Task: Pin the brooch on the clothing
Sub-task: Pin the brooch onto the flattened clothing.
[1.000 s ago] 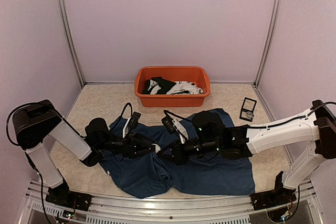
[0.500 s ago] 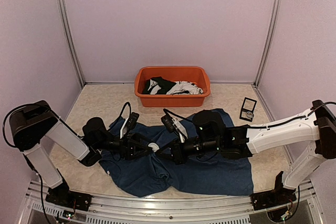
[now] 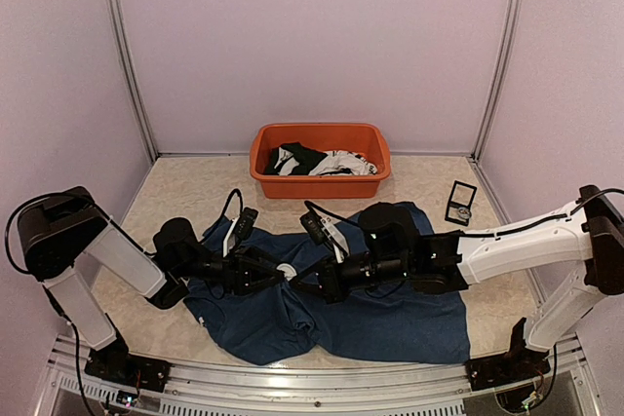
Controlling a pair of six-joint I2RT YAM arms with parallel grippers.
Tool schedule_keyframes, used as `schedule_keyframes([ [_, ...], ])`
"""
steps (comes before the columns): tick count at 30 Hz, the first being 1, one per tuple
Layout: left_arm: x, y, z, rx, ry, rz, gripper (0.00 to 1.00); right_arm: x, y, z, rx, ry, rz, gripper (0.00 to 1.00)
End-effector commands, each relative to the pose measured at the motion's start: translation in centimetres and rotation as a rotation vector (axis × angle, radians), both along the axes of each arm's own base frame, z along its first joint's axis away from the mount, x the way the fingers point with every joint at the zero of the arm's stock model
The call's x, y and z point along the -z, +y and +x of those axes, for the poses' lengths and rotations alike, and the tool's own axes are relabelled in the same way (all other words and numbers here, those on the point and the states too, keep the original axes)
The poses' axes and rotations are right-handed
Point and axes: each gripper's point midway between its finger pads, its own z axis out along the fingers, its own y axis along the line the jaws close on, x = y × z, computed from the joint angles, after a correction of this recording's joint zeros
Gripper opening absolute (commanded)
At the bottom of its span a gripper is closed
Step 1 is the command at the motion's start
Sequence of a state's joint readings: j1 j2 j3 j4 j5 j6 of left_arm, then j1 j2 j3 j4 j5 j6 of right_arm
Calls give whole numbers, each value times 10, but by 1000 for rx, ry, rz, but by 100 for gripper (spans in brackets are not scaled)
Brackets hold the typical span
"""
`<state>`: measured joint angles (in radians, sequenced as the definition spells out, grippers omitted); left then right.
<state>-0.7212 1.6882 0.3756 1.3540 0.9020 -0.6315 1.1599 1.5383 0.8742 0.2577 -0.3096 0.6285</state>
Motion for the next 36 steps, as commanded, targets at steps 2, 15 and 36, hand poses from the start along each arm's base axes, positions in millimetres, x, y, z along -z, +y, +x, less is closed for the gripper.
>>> schedule_keyframes([
  [2, -6, 1, 11, -66, -31, -31, 54, -17, 10, -2, -30, -3, 52, 0],
  [15, -1, -3, 14, -89, -10, -22, 52, -14, 12, -1, -26, -2, 45, 0],
  [36, 17, -16, 18, -120, -24, 111, 46, -12, 12, -6, -28, -15, 30, 0],
])
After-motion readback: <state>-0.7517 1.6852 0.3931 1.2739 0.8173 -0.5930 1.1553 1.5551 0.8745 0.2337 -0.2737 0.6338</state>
